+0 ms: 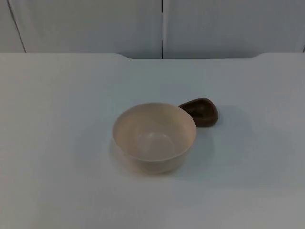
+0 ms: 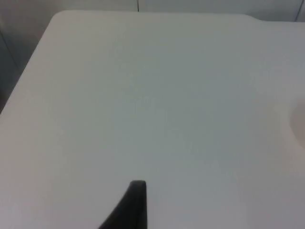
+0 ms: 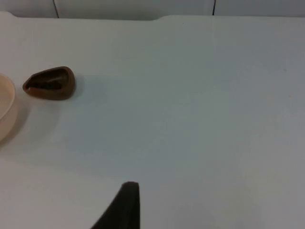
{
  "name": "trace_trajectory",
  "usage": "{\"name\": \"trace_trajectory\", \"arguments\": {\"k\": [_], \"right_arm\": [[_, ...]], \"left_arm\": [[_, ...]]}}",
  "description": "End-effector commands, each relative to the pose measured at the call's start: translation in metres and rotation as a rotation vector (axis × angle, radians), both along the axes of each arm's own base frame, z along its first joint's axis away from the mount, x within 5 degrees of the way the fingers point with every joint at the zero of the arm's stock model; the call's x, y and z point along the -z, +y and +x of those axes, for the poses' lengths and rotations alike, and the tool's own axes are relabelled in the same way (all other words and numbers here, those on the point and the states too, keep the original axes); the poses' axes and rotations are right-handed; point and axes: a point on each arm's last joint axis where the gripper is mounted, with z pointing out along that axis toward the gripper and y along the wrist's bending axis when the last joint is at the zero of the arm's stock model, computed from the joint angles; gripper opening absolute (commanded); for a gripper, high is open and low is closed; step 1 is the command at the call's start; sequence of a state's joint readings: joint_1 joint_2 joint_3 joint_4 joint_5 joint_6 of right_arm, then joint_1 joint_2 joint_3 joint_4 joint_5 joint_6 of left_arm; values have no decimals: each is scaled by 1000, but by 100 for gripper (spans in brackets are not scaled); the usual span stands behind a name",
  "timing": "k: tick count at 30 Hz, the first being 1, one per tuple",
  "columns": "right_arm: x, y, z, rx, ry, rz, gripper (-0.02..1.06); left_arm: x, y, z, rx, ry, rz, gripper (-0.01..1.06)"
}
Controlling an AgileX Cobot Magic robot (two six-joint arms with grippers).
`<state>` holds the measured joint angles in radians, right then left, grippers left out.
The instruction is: Pick up the bowl with the left hand and pour the coffee beans from the cup into the bowl with the right hand.
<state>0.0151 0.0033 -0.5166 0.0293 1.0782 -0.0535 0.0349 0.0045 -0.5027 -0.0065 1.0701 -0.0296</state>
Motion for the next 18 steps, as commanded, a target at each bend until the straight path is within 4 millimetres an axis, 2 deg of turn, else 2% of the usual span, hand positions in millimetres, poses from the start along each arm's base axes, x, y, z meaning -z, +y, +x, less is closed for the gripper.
{"name": "trace_trajectory", "arguments": {"k": [1, 18], "right_arm": [[0, 0, -1, 4, -3, -8, 105], [0, 0, -1, 4, -3, -8, 105]], "left_arm": [[-6, -1, -2, 4, -41, -10, 105], [-47, -2, 5, 13, -126, -23, 105]]}}
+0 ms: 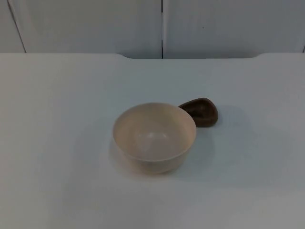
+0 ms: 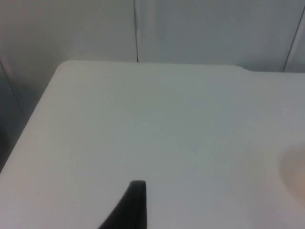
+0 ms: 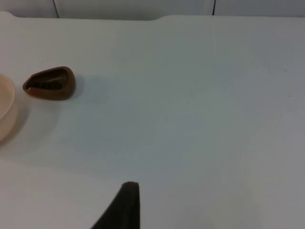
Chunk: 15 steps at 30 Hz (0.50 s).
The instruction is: Pick up the bowl with the left hand and pour the coffee beans from the cup into the bowl with the right hand.
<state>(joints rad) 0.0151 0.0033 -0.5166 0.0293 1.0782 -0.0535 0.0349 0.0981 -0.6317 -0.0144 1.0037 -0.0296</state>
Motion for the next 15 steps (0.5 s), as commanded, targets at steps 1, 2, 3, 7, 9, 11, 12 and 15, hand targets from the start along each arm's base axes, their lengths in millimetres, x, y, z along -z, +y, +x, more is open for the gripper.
{"name": "trace_trajectory", "arguments": {"k": [1, 2, 3, 7, 9, 11, 12, 15], "right_arm": [[0, 0, -1, 4, -3, -8, 105], [0, 0, -1, 4, -3, -8, 105], [0, 0, -1, 4, -3, -8, 105], [0, 0, -1, 4, -3, -8, 105], [0, 0, -1, 4, -3, -8, 105], [0, 0, -1, 4, -3, -8, 105], [0, 0, -1, 4, -3, -8, 105], [0, 0, -1, 4, -3, -8, 105]], "left_arm": [[-6, -2, 1, 10, -24, -19, 105], [-7, -2, 2, 16, -26, -28, 105], [-10, -3, 3, 23, -29, -39, 105], [-18, -6, 5, 42, -38, -67, 105], [-24, -7, 8, 48, -36, -78, 105], [-26, -7, 9, 50, -31, -82, 105], [-30, -7, 12, 51, -30, -84, 105], [-36, -7, 18, 52, -18, -87, 105]]}}
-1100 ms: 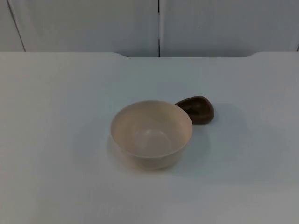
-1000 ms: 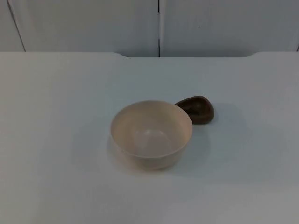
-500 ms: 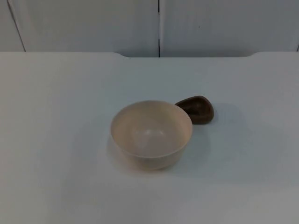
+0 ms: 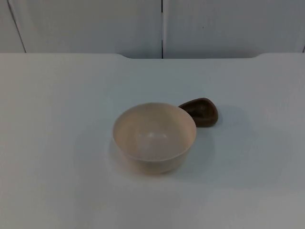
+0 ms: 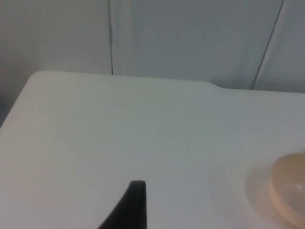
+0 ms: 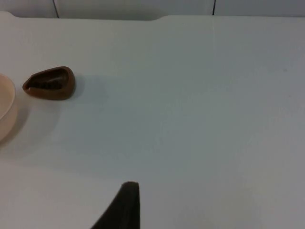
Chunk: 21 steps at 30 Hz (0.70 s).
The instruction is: Pick up the bowl with the left hand and pour the coffee beans from the cup into the bowl with the right hand.
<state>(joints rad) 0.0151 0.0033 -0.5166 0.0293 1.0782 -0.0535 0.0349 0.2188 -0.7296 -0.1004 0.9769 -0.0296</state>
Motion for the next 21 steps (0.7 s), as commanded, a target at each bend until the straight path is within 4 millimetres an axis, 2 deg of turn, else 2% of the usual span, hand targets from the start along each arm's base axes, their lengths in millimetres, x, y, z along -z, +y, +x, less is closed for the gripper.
{"name": "trace_trajectory", "arguments": {"k": [1, 14, 21], "right_arm": [[0, 0, -1, 4, -3, -8, 105], [0, 0, -1, 4, -3, -8, 105], [0, 0, -1, 4, -3, -8, 105]], "left_arm": [[-8, -1, 6, 3, -6, -17, 105], [-7, -3, 30, 26, 80, -47, 105], [-23, -5, 49, 66, 108, -31, 105]]}}
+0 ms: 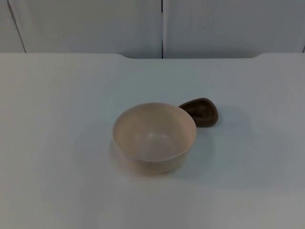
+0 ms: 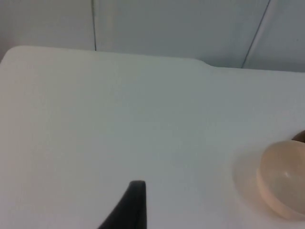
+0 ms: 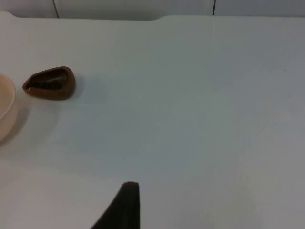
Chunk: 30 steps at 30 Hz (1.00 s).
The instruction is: Pick up the bowl with the left hand and pour the coffee beans from the cup into the bowl with the right hand.
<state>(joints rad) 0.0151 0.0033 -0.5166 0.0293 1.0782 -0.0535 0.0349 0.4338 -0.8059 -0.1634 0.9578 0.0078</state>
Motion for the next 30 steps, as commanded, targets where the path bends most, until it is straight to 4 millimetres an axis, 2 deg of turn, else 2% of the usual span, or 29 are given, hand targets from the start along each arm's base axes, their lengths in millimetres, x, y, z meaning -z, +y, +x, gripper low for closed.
{"name": "trace_trajectory", "arguments": {"k": [1, 2, 6, 7, 12, 24, 30], "right_arm": [[0, 0, -1, 4, -3, -8, 105], [0, 0, -1, 4, -3, -8, 105], [0, 0, -1, 4, -3, -8, 105], [0, 0, -1, 4, -3, -8, 105], [0, 0, -1, 4, -3, -8, 105], [0, 0, -1, 4, -3, -8, 105], [0, 0, -1, 4, -3, -8, 105]], "left_arm": [[-10, -2, 11, 33, -2, -4, 105], [-10, -2, 11, 33, -2, -4, 105], [-17, -5, 36, 88, 66, 9, 105], [-17, -5, 36, 88, 66, 9, 105], [-20, -7, 68, 131, 133, 8, 105], [-31, -11, 112, 210, 192, -7, 105], [-31, -14, 125, 261, 216, -8, 103]]}}
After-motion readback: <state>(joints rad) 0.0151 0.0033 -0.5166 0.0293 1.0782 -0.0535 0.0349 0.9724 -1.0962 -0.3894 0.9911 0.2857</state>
